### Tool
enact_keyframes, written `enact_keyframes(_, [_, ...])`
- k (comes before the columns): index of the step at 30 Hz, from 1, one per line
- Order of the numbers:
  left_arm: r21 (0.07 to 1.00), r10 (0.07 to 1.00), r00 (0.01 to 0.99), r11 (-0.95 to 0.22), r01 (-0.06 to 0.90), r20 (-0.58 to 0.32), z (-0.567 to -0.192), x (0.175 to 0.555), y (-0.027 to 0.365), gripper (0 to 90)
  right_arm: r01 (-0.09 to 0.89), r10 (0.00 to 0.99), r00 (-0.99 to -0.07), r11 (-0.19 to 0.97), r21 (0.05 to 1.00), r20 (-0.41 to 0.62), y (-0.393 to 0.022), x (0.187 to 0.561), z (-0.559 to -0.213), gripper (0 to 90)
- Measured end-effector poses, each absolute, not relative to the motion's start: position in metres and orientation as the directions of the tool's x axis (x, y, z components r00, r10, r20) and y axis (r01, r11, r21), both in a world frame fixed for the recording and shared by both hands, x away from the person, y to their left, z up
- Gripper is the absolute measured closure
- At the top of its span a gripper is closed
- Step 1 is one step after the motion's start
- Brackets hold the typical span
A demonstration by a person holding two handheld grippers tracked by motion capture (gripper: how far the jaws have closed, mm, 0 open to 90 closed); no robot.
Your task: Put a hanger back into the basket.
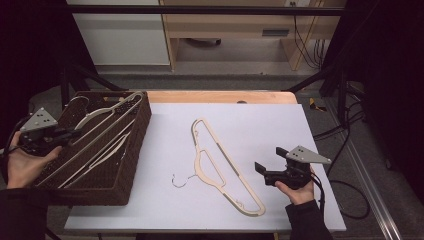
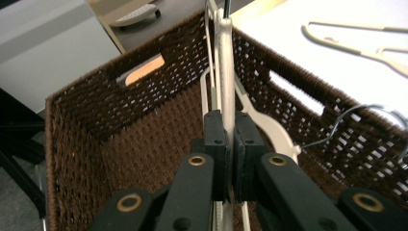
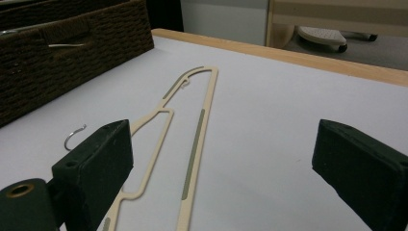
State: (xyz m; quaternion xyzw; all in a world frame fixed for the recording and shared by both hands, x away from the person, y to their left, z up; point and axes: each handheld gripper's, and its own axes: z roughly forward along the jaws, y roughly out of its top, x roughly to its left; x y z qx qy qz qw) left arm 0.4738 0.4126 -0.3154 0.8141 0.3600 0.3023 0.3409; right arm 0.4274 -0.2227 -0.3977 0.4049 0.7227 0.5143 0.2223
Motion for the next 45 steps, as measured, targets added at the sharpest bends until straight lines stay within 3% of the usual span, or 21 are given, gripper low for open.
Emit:
enact_keyframes(15, [0.696, 0.819, 0.52, -0.52, 0.496, 0.242, -0.369, 0.489, 0.416, 86.3, 0.357, 0.812, -0.575, 0.145, 0.923, 0.095, -0.222, 0.428, -0.398, 7.5])
enact_keyframes(22, [0.672, 0.813, 0.545, -0.523, 0.524, 0.207, -0.372, 0.489, 0.417, 85.1, 0.358, 0.811, -0.578, 0.149, 0.922, 0.093, -0.221, 0.428, -0.399, 7.5])
enact_keyframes(26, [0.656, 0.814, 0.55, -0.521, 0.546, 0.189, -0.372, 0.487, 0.41, 79.4, 0.355, 0.808, -0.581, 0.148, 0.923, 0.094, -0.22, 0.427, -0.398, 7.5])
enact_keyframes(31, [0.675, 0.832, 0.533, -0.482, 0.559, 0.154, -0.373, 0.48, 0.407, 72.7, 0.353, 0.806, -0.585, 0.149, 0.924, 0.094, -0.221, 0.427, -0.398, 7.6])
enact_keyframes(35, [0.674, 0.823, 0.539, -0.501, 0.542, 0.178, -0.369, 0.476, 0.406, 70.2, 0.353, 0.806, -0.585, 0.152, 0.923, 0.091, -0.219, 0.427, -0.398, 7.6])
enact_keyframes(45, [0.778, 0.86, 0.495, -0.394, 0.489, 0.125, -0.349, 0.46, 0.404, 61.2, 0.351, 0.802, -0.589, 0.147, 0.925, 0.097, -0.217, 0.426, -0.397, 7.7])
